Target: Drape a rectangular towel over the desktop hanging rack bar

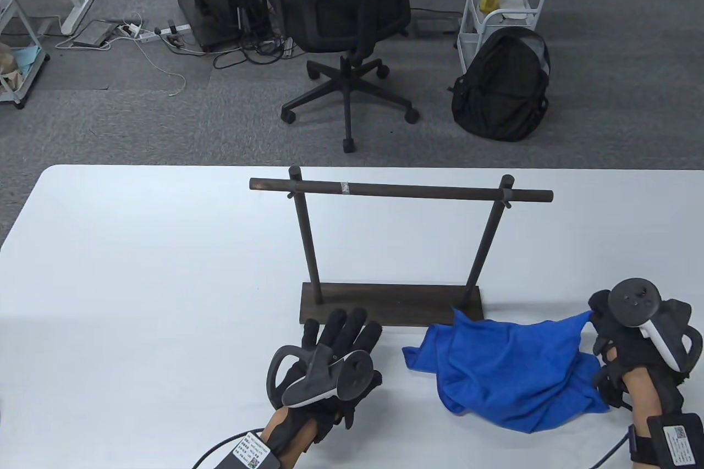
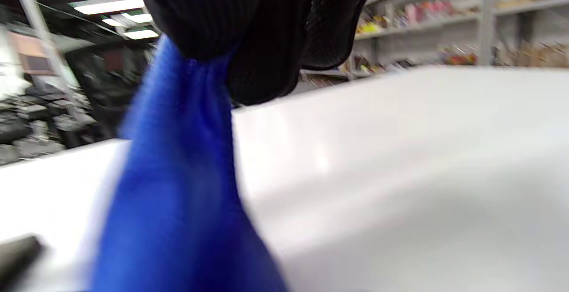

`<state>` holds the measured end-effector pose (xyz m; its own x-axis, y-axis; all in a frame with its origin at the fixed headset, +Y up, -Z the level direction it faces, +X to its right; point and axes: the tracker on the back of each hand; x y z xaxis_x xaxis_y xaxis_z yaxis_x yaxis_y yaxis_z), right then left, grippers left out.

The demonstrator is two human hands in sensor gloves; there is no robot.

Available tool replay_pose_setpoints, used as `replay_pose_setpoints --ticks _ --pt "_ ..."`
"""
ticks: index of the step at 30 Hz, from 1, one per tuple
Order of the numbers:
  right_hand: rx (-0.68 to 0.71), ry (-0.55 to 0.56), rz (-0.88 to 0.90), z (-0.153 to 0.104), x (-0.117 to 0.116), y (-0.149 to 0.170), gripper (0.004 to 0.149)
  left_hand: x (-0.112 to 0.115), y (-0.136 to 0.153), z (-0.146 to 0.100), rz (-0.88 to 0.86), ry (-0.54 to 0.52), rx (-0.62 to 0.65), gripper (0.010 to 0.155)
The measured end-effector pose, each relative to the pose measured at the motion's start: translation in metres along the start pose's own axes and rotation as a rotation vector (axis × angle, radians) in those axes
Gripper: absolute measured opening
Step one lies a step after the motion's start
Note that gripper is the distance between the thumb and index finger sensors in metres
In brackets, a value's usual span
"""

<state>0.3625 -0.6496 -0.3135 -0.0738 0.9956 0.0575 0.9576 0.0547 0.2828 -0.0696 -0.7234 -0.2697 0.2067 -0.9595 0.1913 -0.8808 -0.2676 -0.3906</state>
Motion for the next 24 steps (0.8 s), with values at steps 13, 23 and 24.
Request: replay_pose_setpoints --ticks 13,23,24 --pt "0.422 0.221 -0.111 -0.092 0.151 -0.166 0.039 -0.008 0.014 0.001 -0.047 -0.075 -0.025 0.077" --pt "0.693 0.24 0.074 -0.121 0.169 -0.241 0.036 -0.019 0.043 0.001 -0.176 -0.165 -0.084 0.072" --pt "0.705 0.245 0.075 -0.123 0.17 -0.242 0.036 -0.019 0.046 0.001 -0.188 -0.168 -0.089 0.072"
Point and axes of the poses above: the tracker on the back of each hand, its own y axis roughly to the little-finger side, its own z axis roughly from the wrist to the fingertips, x = y × z, and after that the axes turned 14 degrees about -z, right-handed
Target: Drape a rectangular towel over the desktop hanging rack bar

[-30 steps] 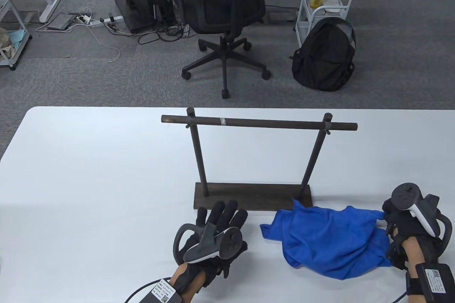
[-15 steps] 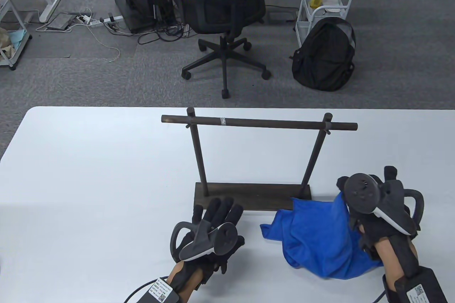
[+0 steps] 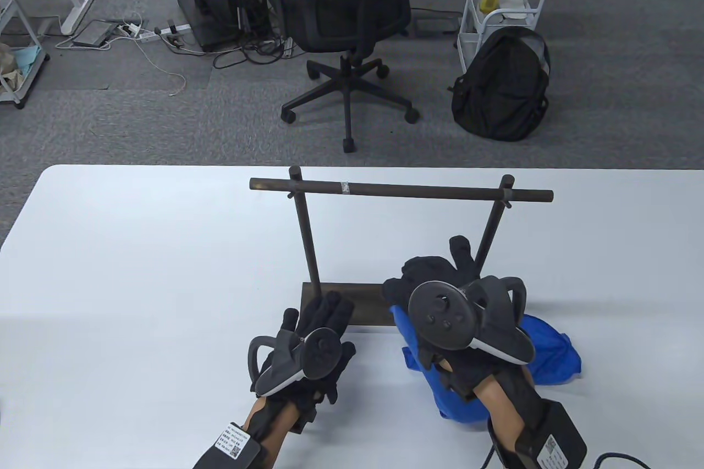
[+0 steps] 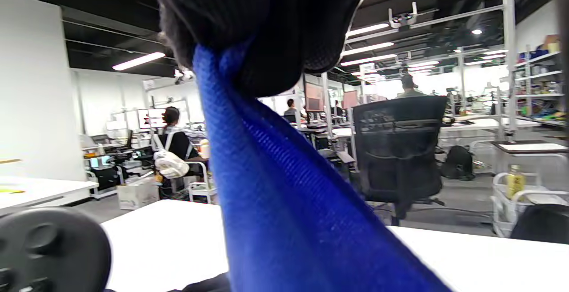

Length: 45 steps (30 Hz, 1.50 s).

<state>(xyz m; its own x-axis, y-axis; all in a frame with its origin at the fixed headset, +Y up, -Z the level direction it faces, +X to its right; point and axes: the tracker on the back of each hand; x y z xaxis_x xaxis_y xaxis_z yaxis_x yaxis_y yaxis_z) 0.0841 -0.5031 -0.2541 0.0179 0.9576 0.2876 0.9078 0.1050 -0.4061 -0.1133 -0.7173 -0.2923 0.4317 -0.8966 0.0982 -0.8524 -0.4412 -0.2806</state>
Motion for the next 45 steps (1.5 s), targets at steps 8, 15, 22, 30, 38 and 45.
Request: replay_pose_setpoints --ticks 8,15,22,30,38,45 --pt "0.018 0.041 0.031 -0.007 0.003 0.001 0.036 0.003 0.016 0.006 -0.222 0.21 0.022 0.081" --pt "-0.003 0.051 0.038 -0.01 0.004 0.009 0.036 0.01 0.016 0.008 -0.126 0.218 -0.011 0.042" --pt "-0.048 0.064 0.061 -0.014 0.01 0.027 0.036 0.003 0.036 0.01 -0.21 0.175 -0.068 0.037" --pt "-0.147 0.051 0.078 -0.017 0.007 0.065 0.037 -0.029 0.088 0.004 -0.387 0.035 -0.185 0.037" --pt "-0.239 0.085 0.084 -0.022 0.007 0.091 0.037 -0.064 0.116 -0.013 -0.715 -0.269 -0.182 0.036" --pt "-0.305 0.305 0.245 -0.041 0.026 0.113 0.037 -0.115 0.089 -0.04 -0.699 -0.583 -0.023 0.036"
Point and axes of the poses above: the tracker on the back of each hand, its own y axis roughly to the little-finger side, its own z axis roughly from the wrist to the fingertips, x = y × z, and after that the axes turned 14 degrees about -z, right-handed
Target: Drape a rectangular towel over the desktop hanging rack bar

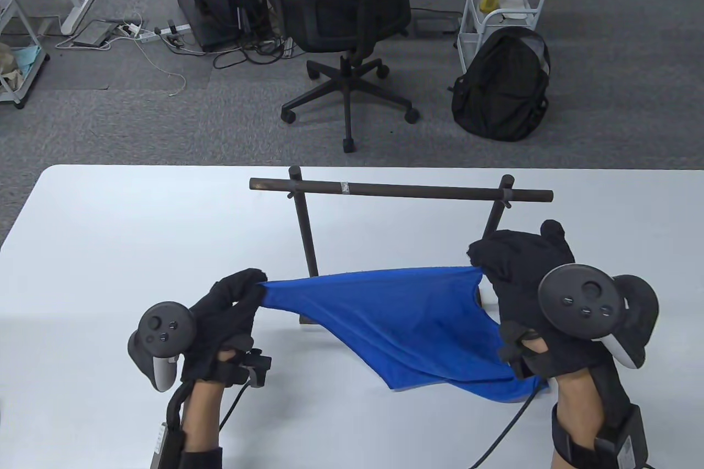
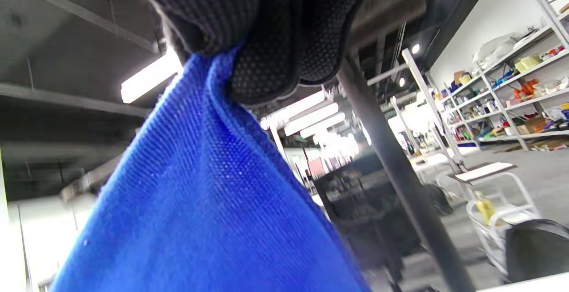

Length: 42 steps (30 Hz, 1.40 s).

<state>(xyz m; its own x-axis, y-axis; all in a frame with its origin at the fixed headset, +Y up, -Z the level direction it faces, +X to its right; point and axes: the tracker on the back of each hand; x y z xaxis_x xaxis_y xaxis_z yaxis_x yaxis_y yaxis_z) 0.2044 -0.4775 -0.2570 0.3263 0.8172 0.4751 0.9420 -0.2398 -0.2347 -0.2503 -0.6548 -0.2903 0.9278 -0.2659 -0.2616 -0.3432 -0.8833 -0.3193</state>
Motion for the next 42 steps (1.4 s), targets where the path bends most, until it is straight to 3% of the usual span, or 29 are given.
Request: replay_pose_setpoints --ticks 5,10,13,17,23,30,37,40,42 --pt "-0.082 0.212 0.055 -0.008 0.02 0.017 0.037 -0.011 -0.046 -0.005 -0.023 -0.111 0.174 0.036" --pt "-0.162 0.363 0.098 -0.009 0.03 0.028 0.037 -0.017 -0.111 0.007 0.108 -0.182 0.343 0.037" --pt "-0.197 0.379 0.26 -0.007 0.039 0.034 0.037 -0.024 -0.144 0.018 0.145 -0.233 0.421 0.038" --pt "-0.185 0.358 0.165 0.013 0.057 0.035 0.037 -0.031 -0.174 0.04 0.175 -0.246 0.453 0.038" --pt "-0.202 0.252 0.161 0.051 0.069 0.045 0.038 -0.027 -0.197 0.068 0.222 -0.217 0.418 0.037" --pt "-0.268 0.102 0.197 0.087 0.049 0.063 0.039 -0.021 -0.194 0.101 0.317 -0.19 0.319 0.036" --pt "-0.309 -0.04 0.219 0.109 0.016 0.082 0.038 -0.011 -0.178 0.13 0.347 -0.045 0.116 0.036" --pt "-0.339 -0.183 0.28 0.118 -0.001 0.098 0.038 -0.009 -0.17 0.146 0.295 0.027 -0.025 0.037" --pt "-0.423 -0.318 0.349 0.119 -0.013 0.11 0.038 -0.007 -0.162 0.155 0.156 0.109 -0.167 0.036"
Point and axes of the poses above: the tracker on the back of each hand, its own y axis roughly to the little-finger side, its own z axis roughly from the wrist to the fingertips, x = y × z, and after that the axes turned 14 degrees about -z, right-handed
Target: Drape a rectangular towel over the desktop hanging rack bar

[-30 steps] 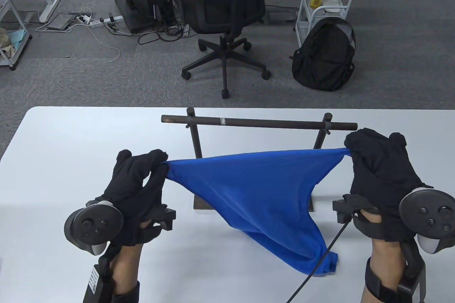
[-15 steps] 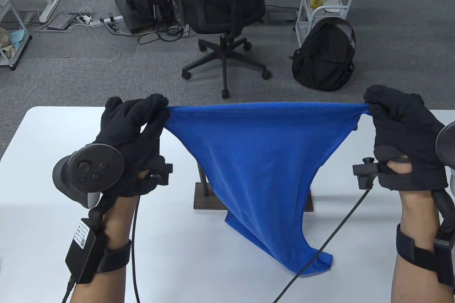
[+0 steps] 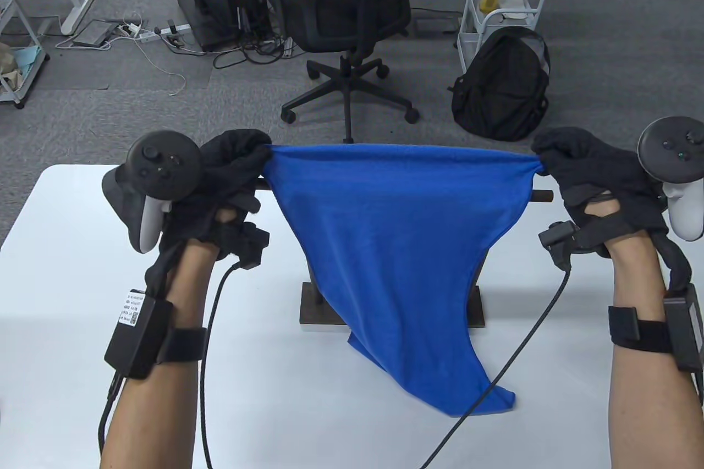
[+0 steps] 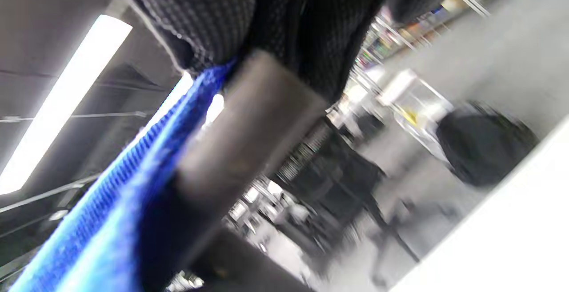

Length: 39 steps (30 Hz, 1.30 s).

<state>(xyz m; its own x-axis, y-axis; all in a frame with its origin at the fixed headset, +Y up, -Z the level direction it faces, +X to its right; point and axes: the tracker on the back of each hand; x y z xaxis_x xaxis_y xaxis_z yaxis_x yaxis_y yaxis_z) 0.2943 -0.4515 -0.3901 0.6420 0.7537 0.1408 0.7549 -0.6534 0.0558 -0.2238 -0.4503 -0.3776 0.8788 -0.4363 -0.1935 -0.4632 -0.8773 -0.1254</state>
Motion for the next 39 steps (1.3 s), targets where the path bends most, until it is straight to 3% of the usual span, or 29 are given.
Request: replay_pose_setpoints --ticks 7,10,13,18,27,33,39 --pt "-0.082 -0.205 0.336 0.016 -0.024 0.042 0.038 0.012 0.033 0.022 -0.311 0.262 -0.267 0.036" --pt "-0.068 -0.268 0.457 0.017 -0.04 0.059 0.038 0.023 0.055 0.026 -0.598 0.382 -0.362 0.035" --pt "-0.057 -0.301 0.548 0.018 -0.055 0.07 0.038 0.038 0.073 0.027 -0.862 0.518 -0.34 0.036" --pt "-0.02 -0.365 0.675 0.018 -0.08 0.081 0.038 0.056 0.096 0.026 -1.036 0.599 -0.362 0.036" --pt "-0.009 -0.34 0.641 0.009 -0.105 0.093 0.038 0.07 0.131 0.007 -1.123 0.504 -0.375 0.037" --pt "-0.022 -0.196 0.565 -0.007 -0.12 0.101 0.038 0.08 0.151 -0.022 -1.076 0.284 -0.379 0.037" --pt "-0.033 -0.035 0.52 -0.023 -0.127 0.103 0.038 0.093 0.163 -0.035 -1.101 0.219 -0.323 0.037"
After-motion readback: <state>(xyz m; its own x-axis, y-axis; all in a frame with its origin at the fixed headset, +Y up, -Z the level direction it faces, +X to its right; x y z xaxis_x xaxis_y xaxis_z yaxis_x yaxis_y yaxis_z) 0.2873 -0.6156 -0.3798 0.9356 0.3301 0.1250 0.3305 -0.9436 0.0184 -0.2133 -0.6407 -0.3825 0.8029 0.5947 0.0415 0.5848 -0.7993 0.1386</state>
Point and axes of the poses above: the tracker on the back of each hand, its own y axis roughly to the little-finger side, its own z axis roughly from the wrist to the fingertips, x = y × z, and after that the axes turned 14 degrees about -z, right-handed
